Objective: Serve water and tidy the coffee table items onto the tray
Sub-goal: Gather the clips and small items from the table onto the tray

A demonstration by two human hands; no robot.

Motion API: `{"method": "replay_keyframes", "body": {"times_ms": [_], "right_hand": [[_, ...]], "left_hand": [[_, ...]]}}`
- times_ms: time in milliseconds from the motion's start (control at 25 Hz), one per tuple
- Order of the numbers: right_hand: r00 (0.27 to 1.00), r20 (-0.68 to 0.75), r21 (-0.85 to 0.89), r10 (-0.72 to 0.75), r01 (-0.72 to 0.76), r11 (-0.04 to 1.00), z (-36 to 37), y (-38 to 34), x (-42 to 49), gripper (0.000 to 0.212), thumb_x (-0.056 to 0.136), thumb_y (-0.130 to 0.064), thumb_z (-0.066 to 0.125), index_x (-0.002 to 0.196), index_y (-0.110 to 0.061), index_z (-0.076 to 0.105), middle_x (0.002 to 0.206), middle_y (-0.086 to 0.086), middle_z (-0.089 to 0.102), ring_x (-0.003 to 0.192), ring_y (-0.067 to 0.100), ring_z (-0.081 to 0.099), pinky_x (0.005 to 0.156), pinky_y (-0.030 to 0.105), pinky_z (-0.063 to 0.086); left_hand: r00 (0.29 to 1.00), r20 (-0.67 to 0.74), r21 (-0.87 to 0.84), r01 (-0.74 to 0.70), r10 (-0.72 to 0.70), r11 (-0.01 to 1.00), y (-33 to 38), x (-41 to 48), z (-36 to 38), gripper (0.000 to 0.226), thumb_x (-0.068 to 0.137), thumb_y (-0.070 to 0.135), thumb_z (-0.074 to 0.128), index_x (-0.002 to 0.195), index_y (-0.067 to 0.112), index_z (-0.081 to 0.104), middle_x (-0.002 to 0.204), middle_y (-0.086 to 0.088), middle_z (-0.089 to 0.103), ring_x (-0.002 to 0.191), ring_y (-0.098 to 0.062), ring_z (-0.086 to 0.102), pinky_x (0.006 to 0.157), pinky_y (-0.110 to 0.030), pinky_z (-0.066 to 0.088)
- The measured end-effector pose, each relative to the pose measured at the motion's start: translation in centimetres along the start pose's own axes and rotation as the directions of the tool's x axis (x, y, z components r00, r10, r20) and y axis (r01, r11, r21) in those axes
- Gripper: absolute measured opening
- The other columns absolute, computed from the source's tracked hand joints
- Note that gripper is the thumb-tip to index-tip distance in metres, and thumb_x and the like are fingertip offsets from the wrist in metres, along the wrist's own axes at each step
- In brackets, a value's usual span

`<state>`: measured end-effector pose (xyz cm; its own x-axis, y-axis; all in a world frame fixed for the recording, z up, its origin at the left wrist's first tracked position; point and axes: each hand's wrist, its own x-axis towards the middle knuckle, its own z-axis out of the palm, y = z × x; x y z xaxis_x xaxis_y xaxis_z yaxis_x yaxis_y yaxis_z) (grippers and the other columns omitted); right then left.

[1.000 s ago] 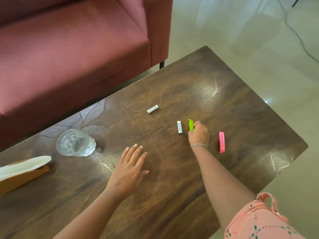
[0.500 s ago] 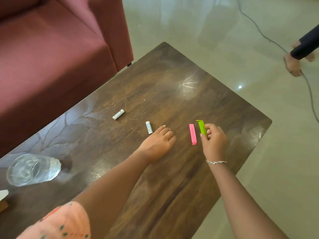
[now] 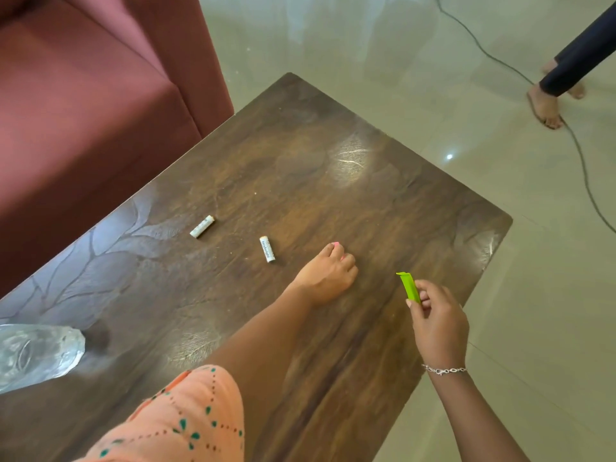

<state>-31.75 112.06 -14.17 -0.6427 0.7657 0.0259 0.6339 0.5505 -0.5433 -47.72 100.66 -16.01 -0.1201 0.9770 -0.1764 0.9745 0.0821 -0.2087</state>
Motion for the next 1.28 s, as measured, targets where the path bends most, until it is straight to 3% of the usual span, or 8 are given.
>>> {"method": "replay_keyframes", "body": {"times_ms": [160, 320, 440, 560, 720, 920, 1120, 1280], "right_hand": [[0.999, -0.003, -0.003, -0.053, 0.053, 0.999, 0.8, -2.2, -0.3, 0.025, 0.072, 0.006, 0.070, 0.094, -0.006, 0.067, 0.082, 0.011, 0.064, 0.067, 0.028, 0.058, 0.066, 0.031, 0.040], [0.983, 0.029, 0.036, -0.179, 0.178, 0.983, 2.2, -6.5, -1.8, 0.025, 0.070, 0.007, 0.071, 0.091, -0.005, 0.068, 0.083, 0.012, 0.065, 0.065, 0.031, 0.060, 0.067, 0.036, 0.045], [0.951, 0.079, 0.090, -0.298, 0.291, 0.952, 3.9, -10.6, -4.2, 0.024, 0.070, 0.009, 0.070, 0.091, -0.003, 0.068, 0.083, 0.014, 0.066, 0.066, 0.035, 0.061, 0.069, 0.039, 0.047], [0.888, 0.085, 0.069, -0.452, 0.448, 0.892, 5.7, -14.0, -7.9, 0.026, 0.067, 0.010, 0.072, 0.089, -0.003, 0.069, 0.083, 0.012, 0.068, 0.071, 0.033, 0.065, 0.068, 0.036, 0.047], [0.776, 0.129, 0.117, -0.617, 0.606, 0.787, 8.5, -18.8, -15.0, 0.027, 0.066, 0.015, 0.071, 0.087, -0.002, 0.070, 0.081, 0.013, 0.068, 0.073, 0.035, 0.065, 0.072, 0.032, 0.039], [0.610, 0.200, 0.213, -0.767, 0.737, 0.642, 12.2, -24.6, -25.2, 0.025, 0.066, 0.013, 0.069, 0.085, -0.001, 0.071, 0.078, 0.016, 0.067, 0.071, 0.038, 0.064, 0.071, 0.031, 0.036], [0.398, 0.242, 0.327, -0.885, 0.825, 0.460, 16.1, -29.9, -35.8, 0.021, 0.068, -0.001, 0.059, 0.086, -0.003, 0.070, 0.077, 0.015, 0.067, 0.068, 0.039, 0.064, 0.070, 0.032, 0.036], [0.289, 0.277, 0.395, -0.916, 0.835, 0.383, 18.6, -33.8, -43.1, 0.024, 0.065, 0.010, 0.071, 0.086, -0.002, 0.070, 0.077, 0.016, 0.066, 0.067, 0.039, 0.064, 0.069, 0.031, 0.036]], "left_hand": [[0.982, -0.109, -0.149, 0.136, -0.153, 0.979, -0.3, -3.4, -0.5, 0.017, 0.075, 0.038, 0.067, 0.063, 0.025, 0.065, 0.061, 0.008, 0.063, 0.058, -0.007, 0.061, 0.064, -0.019, 0.053], [0.894, -0.122, -0.456, 0.336, -0.431, 0.824, 0.1, -10.4, -1.9, 0.018, 0.076, 0.020, 0.054, 0.060, 0.016, 0.062, 0.059, 0.002, 0.062, 0.049, -0.015, 0.059, 0.041, -0.020, 0.043], [0.780, 0.000, -0.580, 0.509, -0.625, 0.636, 1.2, -17.8, -1.3, 0.007, 0.068, 0.000, 0.059, 0.070, 0.006, 0.061, 0.069, -0.008, 0.062, 0.059, -0.026, 0.061, 0.041, -0.025, 0.041], [0.591, 0.238, -0.612, 0.708, -0.771, 0.353, 2.8, -25.2, -0.1, 0.012, 0.085, 0.003, 0.051, 0.095, 0.004, 0.058, 0.096, -0.013, 0.059, 0.088, -0.030, 0.057, 0.054, -0.036, 0.041], [0.320, 0.334, -0.540, 0.836, -0.887, 0.097, 5.6, -36.9, 0.4, 0.021, 0.096, 0.023, 0.041, 0.106, 0.010, 0.055, 0.106, -0.006, 0.055, 0.096, -0.025, 0.053, 0.065, -0.039, 0.043], [-0.017, 0.332, -0.573, 0.791, -0.943, -0.216, 10.2, -50.5, -0.3, 0.017, 0.093, 0.021, 0.049, 0.099, 0.009, 0.060, 0.098, -0.006, 0.060, 0.090, -0.025, 0.058, 0.071, -0.042, 0.050], [-0.336, 0.277, -0.519, 0.736, -0.900, -0.435, 15.4, -63.7, -0.5, 0.014, 0.088, 0.014, 0.057, 0.098, 0.009, 0.065, 0.092, -0.010, 0.061, 0.075, -0.027, 0.061, 0.063, -0.040, 0.053], [-0.546, 0.206, -0.469, 0.673, -0.812, -0.572, 16.9, -72.4, 0.7, 0.017, 0.083, 0.007, 0.061, 0.099, 0.008, 0.066, 0.091, -0.011, 0.060, 0.077, -0.026, 0.060, 0.066, -0.034, 0.047]]}}
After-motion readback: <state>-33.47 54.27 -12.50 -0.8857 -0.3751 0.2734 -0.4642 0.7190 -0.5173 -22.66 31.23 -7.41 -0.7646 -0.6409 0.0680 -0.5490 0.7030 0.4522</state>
